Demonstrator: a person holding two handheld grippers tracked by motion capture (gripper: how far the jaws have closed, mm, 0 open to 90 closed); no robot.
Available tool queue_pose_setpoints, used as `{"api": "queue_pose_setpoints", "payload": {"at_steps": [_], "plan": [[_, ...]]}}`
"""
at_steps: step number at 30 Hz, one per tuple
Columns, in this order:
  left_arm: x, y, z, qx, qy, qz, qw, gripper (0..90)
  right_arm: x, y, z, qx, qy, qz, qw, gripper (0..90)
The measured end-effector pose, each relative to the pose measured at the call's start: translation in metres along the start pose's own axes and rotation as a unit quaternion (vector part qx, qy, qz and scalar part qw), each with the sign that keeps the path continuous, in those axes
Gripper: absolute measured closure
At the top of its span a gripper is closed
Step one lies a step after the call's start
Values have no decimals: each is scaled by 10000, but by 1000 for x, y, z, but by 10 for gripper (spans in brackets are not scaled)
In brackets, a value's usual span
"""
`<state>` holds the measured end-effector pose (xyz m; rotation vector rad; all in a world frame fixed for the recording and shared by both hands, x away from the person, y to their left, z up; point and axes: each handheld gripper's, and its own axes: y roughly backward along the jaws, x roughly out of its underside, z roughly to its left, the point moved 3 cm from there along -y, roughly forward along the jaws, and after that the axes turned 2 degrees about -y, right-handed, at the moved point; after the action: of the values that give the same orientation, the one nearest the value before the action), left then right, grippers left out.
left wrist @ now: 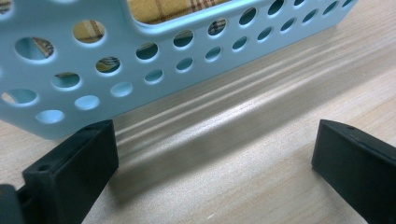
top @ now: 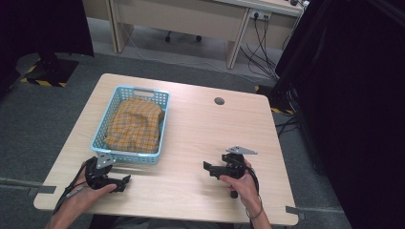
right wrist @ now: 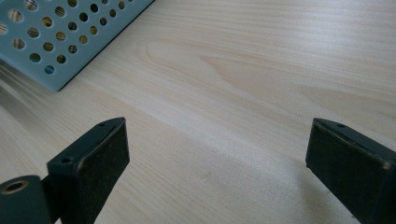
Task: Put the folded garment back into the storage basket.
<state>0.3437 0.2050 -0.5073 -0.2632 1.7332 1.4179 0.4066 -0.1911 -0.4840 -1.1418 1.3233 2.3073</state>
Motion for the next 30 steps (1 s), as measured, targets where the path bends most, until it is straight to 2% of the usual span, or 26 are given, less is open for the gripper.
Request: {"api": "queue_pose_setpoints", "payload": {"at_steps": [30], "plan": [[0, 0, 0, -1, 1, 0, 10000, 0, 12, 8, -1, 9, -2, 47, 10000, 68]]}}
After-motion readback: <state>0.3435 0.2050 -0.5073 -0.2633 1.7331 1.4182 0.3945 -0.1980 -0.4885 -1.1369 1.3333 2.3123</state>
